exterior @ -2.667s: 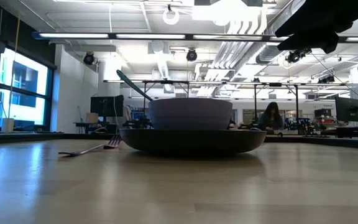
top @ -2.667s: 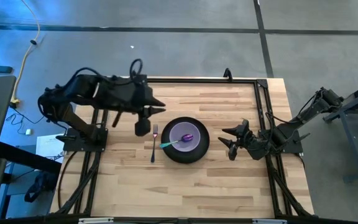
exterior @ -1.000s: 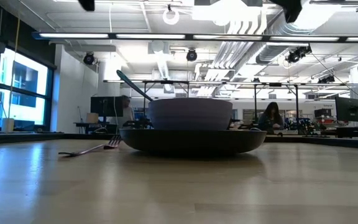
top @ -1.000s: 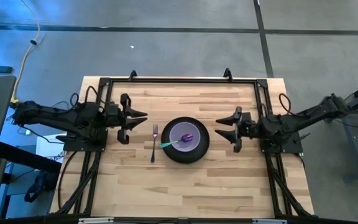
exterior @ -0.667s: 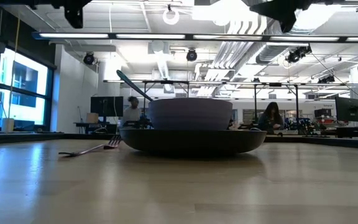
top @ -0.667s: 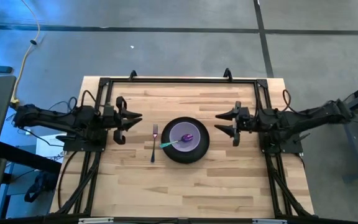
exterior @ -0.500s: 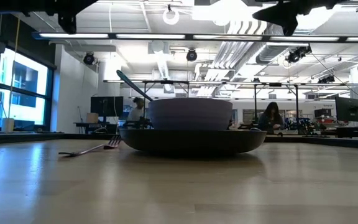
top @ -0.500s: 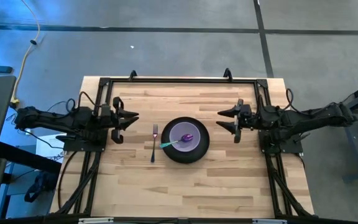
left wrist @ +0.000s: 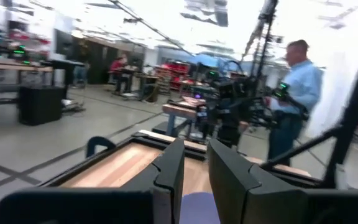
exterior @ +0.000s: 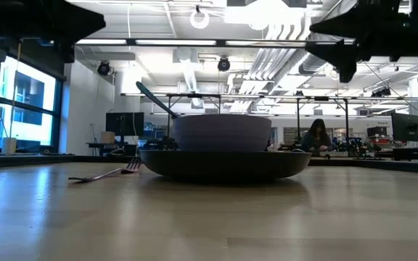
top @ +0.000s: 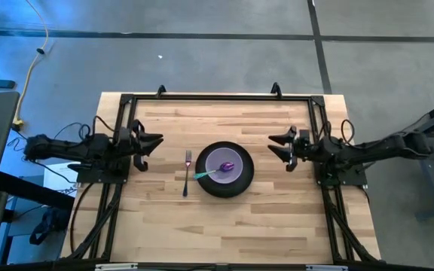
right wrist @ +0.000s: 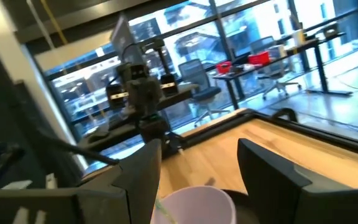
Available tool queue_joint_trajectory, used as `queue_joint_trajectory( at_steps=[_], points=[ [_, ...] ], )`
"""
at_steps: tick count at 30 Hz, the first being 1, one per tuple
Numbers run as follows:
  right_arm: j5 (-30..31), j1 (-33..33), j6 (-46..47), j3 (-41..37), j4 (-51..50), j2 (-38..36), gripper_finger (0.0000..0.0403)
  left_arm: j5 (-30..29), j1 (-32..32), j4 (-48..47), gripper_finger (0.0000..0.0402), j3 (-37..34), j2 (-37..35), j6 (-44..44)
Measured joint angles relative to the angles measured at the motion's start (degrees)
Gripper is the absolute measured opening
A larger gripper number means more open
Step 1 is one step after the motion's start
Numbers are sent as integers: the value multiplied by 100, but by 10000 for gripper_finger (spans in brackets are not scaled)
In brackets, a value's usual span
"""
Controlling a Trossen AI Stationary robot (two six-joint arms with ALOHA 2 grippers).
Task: Set table place
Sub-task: Return to Home Position
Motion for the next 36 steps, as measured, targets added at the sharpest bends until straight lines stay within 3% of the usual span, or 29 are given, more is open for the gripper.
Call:
queue_joint_trajectory(
  at_steps=[8, 16, 30, 36],
  points=[
    [-303, -471, 23, -135, 70, 2, 204, -85, 2, -28, 60, -341, -487, -87],
    [-609, -749, 22, -137, -84, 2, 204, 36, -2, -665, 60, -527, -1354, -172],
    [-746, -760, -88, -142, -645, 0, 204, 454, -2, -854, 60, -526, -1328, -194],
    [-799, -760, -216, -623, 94, 6, 204, 432, -2, -861, 60, -604, -1328, -229]
  ],
)
